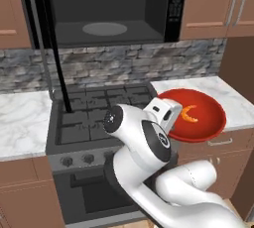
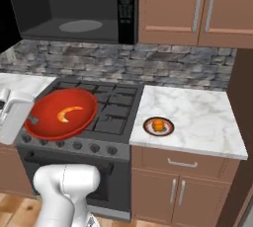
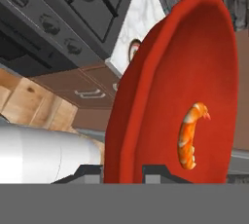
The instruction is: Remove the orange from the bowl and place it on the small plate. Then place the bowl with only the shrimp in the microwave, close the door, and press the start button to microwave the shrimp.
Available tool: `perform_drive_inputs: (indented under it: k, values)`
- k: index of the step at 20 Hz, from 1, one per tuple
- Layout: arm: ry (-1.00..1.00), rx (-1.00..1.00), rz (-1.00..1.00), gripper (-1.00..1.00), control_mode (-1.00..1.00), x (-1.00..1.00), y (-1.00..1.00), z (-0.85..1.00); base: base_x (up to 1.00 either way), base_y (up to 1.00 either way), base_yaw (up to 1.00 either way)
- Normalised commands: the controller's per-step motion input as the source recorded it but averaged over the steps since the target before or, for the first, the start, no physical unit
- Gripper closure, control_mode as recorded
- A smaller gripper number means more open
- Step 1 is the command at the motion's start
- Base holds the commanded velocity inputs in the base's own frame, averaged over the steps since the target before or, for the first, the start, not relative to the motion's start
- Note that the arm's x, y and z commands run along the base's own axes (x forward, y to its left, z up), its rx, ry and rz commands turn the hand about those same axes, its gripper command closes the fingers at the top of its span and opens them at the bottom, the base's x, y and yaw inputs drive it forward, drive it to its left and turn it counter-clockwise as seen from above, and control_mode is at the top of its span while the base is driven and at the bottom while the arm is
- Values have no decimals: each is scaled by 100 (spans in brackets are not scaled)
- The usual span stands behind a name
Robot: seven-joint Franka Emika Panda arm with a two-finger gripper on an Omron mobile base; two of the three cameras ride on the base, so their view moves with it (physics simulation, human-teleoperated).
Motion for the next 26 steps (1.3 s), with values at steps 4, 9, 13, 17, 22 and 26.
perform_drive_inputs:
  k: [4,9,13,17,22,26]
  values:
    - [0,0,0,100,100,0,0,0,67,25,-2]
    - [0,0,0,100,100,0,0,0,67,28,0]
    - [0,0,0,100,100,0,0,0,47,22,0]
    - [0,0,0,100,100,0,0,0,27,17,0]
    - [0,0,0,100,100,0,0,0,11,7,0]
    - [0,0,0,100,100,0,0,0,8,0,0]
